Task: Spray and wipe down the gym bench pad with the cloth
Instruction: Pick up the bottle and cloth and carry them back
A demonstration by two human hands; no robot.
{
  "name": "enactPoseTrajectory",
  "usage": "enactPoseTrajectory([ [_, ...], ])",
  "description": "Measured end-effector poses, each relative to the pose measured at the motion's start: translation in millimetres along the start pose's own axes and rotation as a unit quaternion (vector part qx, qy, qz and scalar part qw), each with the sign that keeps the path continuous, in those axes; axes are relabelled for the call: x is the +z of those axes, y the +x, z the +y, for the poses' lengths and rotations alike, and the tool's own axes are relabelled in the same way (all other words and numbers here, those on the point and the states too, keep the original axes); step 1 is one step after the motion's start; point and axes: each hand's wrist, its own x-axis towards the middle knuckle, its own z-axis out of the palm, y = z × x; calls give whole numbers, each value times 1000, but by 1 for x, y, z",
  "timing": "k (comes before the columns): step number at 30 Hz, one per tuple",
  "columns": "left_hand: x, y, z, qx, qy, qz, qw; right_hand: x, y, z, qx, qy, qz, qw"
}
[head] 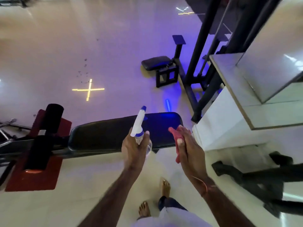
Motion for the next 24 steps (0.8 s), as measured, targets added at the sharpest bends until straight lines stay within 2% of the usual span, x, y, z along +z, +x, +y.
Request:
enactPoseTrajectory([
  [7, 45, -41, 49, 22, -34, -19, 999, -72, -17, 39, 55, 10, 38, 998],
  [12, 106, -59, 76, 28, -48, -33, 998, -126, -10, 67, 31, 67, 111, 991],
  [14, 144, -66, 89, 32, -40, -37, 998, -154, -5, 92, 29, 67, 133, 988],
  [19, 248, -79, 120, 21, -26, -41, 999, -233, 16, 180, 64, 64, 117, 989],
  [24, 366, -84, 169, 7, -39, -65, 997, -316, 66, 275, 47, -5, 93, 995],
])
